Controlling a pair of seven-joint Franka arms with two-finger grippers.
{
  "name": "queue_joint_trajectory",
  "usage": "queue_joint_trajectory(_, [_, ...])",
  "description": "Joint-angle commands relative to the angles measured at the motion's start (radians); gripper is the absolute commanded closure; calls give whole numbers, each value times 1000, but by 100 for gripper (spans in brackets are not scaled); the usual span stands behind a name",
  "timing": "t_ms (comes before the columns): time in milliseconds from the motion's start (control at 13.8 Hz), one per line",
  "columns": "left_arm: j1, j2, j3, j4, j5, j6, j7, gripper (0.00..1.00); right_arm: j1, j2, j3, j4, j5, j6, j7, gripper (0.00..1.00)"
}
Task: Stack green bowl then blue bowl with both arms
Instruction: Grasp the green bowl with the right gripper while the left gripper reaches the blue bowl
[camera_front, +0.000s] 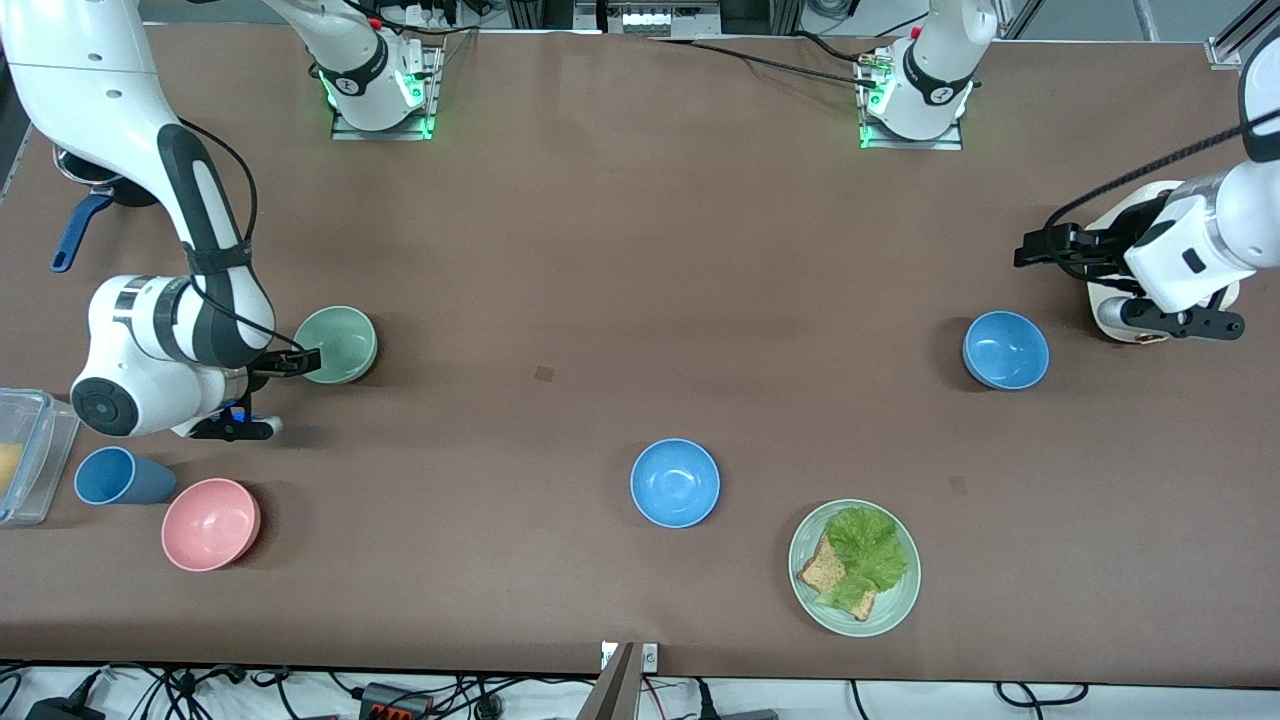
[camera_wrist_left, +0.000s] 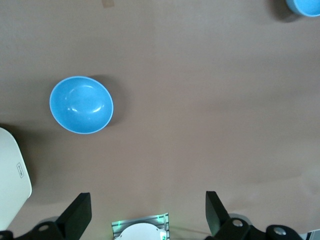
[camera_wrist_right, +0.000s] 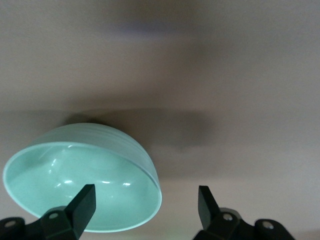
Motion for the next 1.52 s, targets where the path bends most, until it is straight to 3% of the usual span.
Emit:
queue_joint_trajectory(0, [10,5,0,-13,7,12,76,0,-6,22,0,0,-6,-18,-16,28])
queue_joint_trajectory(433, [14,-186,-13,-415,89,363,179,0,-7,23,0,-4,-4,-61,-13,100])
queue_joint_trajectory(722, [14,-292,-13,-633,103,550,202,0,0,17,12,8,10,-72,-25,100])
queue_joint_trajectory(866, [17,-316,-13,-712,103,621,205,0,2,-1,53,31,19,-88,-18,100])
queue_joint_trajectory(1155, [30,-305,-13,-712,103,633,210,0,37,-4,176,146,59,-171,28,100])
queue_joint_trajectory(1444, [89,-221,-10,-703,103,730,317,0,195,-3,218,152,86,-158,125,100])
